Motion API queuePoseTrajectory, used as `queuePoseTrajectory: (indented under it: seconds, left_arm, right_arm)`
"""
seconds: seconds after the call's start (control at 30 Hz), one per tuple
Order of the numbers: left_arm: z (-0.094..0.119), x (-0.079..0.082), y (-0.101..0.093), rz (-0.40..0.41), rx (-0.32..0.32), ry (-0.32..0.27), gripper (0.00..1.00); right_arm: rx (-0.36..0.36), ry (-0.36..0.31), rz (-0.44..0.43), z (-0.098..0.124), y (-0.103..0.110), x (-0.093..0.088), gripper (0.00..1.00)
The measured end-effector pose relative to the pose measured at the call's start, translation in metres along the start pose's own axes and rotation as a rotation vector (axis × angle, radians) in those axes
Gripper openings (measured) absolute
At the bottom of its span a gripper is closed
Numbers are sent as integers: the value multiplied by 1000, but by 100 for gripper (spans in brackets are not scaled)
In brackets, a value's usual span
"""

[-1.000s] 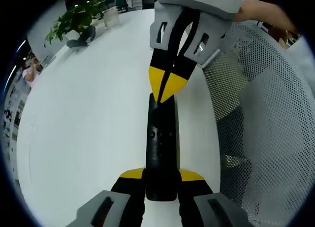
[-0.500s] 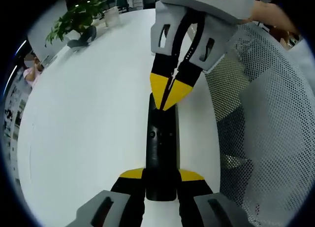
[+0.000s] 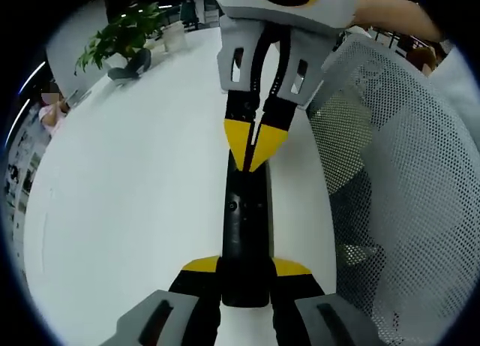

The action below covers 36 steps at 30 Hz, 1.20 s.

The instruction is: Press the specified remote control buttons in sequence, fully releasing each button before pressing the next.

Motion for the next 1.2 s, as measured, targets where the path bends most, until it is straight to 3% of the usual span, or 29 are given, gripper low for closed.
queuePoseTrajectory:
  seconds: [0.07,0.13,0.2,0.4,0.47,0.67,0.77,0.8,0.9,1.0,1.07,1.2]
  left_arm:
    - [0,0,0,2,1,-4,23]
    - [0,-1,0,3,1,-9,23]
    - [0,-1,0,5,0,-15,23]
    - [0,-2,1,6,-3,-29,23]
    - [0,-2,1,4,-3,-34,23]
    - [0,-5,1,-3,-1,-66,23]
    - [-1,-6,1,-2,-2,-84,23]
    - [-1,-6,1,0,-2,-86,23]
    - [-1,-6,1,-1,-2,-86,23]
    - [-1,-5,1,-6,-4,-82,23]
    - [-1,-5,2,-7,-4,-82,23]
    - [-2,-5,2,-7,-5,-85,23]
  right_arm:
    - [-8,-31,-56,0,-1,-4,4]
    - [-19,-28,-53,0,-3,-7,9]
    - [-8,-49,-57,1,-4,-5,6]
    - [9,-39,49,-2,-3,1,6]
    - [17,-33,47,-2,-3,0,7]
    - [41,27,224,-3,-4,7,6]
    - [54,141,342,-4,-3,17,6]
    - [68,171,335,-5,-3,19,5]
    - [114,234,207,-7,-8,25,5]
    - [98,262,155,-8,-7,27,5]
    - [81,243,76,-7,-7,25,5]
    - [21,103,-25,-5,-3,15,5]
Point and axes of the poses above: the point that each gripper's makers call its tool centre point, and the gripper's own axes: z roughly backward along the fingers, y roughly to its left, x roughly out of its top, the point moved 8 cm from there along z, roughly backward along the fingers, and after that the axes turned 11 degrees about y, right-handed, at the moved point
